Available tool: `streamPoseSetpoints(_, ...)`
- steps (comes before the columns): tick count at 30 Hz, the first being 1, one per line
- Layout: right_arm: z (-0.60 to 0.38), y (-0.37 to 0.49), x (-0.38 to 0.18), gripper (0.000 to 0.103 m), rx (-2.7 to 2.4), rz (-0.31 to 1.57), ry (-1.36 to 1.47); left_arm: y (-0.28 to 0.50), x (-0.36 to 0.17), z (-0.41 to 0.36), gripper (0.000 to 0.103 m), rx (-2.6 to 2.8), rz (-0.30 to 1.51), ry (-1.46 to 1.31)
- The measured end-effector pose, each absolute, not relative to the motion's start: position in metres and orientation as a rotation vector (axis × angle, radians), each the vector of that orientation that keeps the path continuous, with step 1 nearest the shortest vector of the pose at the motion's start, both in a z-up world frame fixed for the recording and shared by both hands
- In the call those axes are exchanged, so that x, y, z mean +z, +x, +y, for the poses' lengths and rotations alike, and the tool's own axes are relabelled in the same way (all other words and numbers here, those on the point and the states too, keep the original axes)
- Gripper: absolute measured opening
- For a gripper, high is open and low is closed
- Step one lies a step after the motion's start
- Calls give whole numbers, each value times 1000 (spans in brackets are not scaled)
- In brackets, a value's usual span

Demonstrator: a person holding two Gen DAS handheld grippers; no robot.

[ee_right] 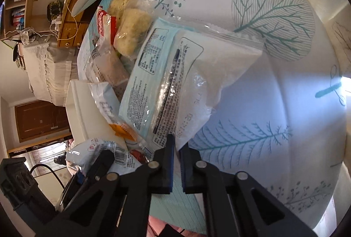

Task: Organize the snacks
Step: 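Grasp the red-and-white chip bag with the left gripper while the right gripper grasps the clear bread bag, then carry the chip bag and bread bag over the tray and release them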

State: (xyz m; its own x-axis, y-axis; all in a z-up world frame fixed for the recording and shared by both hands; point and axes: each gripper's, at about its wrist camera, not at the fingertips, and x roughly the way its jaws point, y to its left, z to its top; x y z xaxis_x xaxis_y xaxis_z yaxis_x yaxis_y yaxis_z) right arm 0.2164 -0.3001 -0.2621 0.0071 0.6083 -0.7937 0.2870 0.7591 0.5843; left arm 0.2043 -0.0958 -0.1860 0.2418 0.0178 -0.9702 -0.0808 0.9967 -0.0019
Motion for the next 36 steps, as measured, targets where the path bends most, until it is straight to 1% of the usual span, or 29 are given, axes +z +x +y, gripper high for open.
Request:
streamPoseSetpoints(6,-298,202,-249,3,288,1579,746,187,-166,-86,45,54,1318,-81)
streamPoseSetpoints(14,-298,182,-221,3,306,1533,752,169,-131,-68,45,31,1258,-138)
streamPoseSetpoints(23,-293,166,-175,2,317,1416,714,152,-96,-48,45,-2,1226,-146)
streamPoseSetpoints(36,-245,141,-113,2,306,1240,527,128,-55,1,45,-64,1178,-140)
